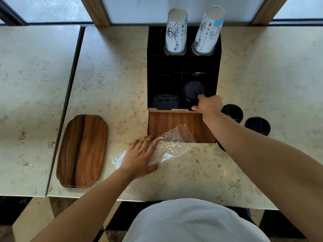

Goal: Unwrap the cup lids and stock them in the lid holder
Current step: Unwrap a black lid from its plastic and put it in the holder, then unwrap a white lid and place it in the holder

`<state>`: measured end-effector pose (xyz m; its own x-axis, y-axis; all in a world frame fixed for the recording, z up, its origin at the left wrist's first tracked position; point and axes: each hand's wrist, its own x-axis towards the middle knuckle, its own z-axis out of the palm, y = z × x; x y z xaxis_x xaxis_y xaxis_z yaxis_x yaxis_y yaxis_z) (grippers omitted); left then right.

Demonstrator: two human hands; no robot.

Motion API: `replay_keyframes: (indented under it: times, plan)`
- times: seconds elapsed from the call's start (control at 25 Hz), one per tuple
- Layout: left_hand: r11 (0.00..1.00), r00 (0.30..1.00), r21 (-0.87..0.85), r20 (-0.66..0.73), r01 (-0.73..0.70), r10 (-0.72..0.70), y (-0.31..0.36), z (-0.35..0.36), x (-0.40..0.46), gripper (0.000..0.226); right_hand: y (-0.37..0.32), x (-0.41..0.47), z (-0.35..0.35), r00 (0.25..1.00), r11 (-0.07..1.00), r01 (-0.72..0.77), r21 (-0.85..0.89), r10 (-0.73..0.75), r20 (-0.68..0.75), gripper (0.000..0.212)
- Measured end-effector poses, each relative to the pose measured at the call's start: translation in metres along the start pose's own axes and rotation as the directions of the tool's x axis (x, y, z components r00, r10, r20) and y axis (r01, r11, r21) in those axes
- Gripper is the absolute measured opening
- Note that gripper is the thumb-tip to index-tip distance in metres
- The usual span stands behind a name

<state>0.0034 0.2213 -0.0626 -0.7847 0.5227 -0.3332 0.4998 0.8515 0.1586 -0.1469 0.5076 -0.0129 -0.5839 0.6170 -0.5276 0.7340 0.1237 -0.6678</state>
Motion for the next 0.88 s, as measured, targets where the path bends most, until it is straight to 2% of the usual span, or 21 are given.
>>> replay_keyframes:
  times: [0.08, 0.16, 0.24, 0.36, 0.48, 0.52, 0.56, 0.64, 0.72, 0.8, 0.88]
  plan:
    - [1.000, 1.000, 0.001, 0.001, 0.000, 0.000, 0.000, 0.000, 0.000, 0.096, 0.000, 0.004, -0.002, 0.998, 0.998, -0.012, 0.057, 0.008, 0.057, 0.021]
    - [1.000, 1.000, 0.008, 0.008, 0.002, -0.002, 0.000, -0.001, 0.000, 0.097, 0.000, 0.006, -0.005, 0.989, 0.979, -0.037, 0.202, 0.008, 0.145, 0.015]
    - [1.000, 1.000, 0.011, 0.010, 0.004, -0.004, 0.001, -0.001, 0.001, 0.097, 0.003, 0.007, -0.007, 0.987, 0.967, -0.047, 0.250, 0.007, 0.160, 0.017]
    - [1.000, 1.000, 0.007, 0.000, -0.001, 0.001, 0.001, -0.002, 0.000, 0.098, 0.008, 0.004, -0.011, 0.988, 0.971, -0.044, 0.236, 0.008, 0.151, 0.024]
    - [1.000, 1.000, -0.011, -0.014, -0.001, 0.001, 0.002, -0.004, -0.001, 0.098, 0.017, -0.016, -0.013, 0.997, 0.990, 0.079, 0.120, -0.082, 0.017, 0.029]
    - [1.000, 1.000, -0.016, -0.013, 0.001, -0.001, 0.002, -0.005, -0.002, 0.098, 0.022, -0.026, -0.013, 0.993, 0.988, 0.114, 0.104, -0.116, 0.020, 0.029]
    - [1.000, 1.000, -0.020, -0.009, 0.003, -0.003, 0.002, -0.006, -0.003, 0.098, 0.026, -0.035, -0.014, 0.987, 0.986, 0.123, 0.114, -0.134, 0.085, 0.027]
    - [0.999, 1.000, -0.034, -0.003, 0.006, -0.006, 0.003, -0.008, -0.004, 0.098, 0.034, -0.052, -0.018, 0.942, 0.992, 0.077, 0.104, -0.107, 0.319, 0.022]
    - [0.998, 1.000, -0.062, -0.012, 0.012, -0.013, 0.004, -0.011, -0.007, 0.099, 0.040, -0.063, -0.023, 0.867, 0.999, 0.043, -0.028, -0.024, 0.498, 0.022]
    - [0.996, 0.999, -0.092, -0.042, 0.018, -0.022, 0.007, -0.013, -0.010, 0.099, 0.045, -0.069, -0.024, 0.819, 0.992, 0.002, -0.128, 0.072, 0.570, 0.020]
    - [0.993, 0.995, -0.120, -0.093, 0.021, -0.032, 0.009, -0.015, -0.016, 0.098, 0.051, -0.072, -0.019, 0.783, 0.987, -0.064, -0.144, 0.139, 0.606, 0.021]
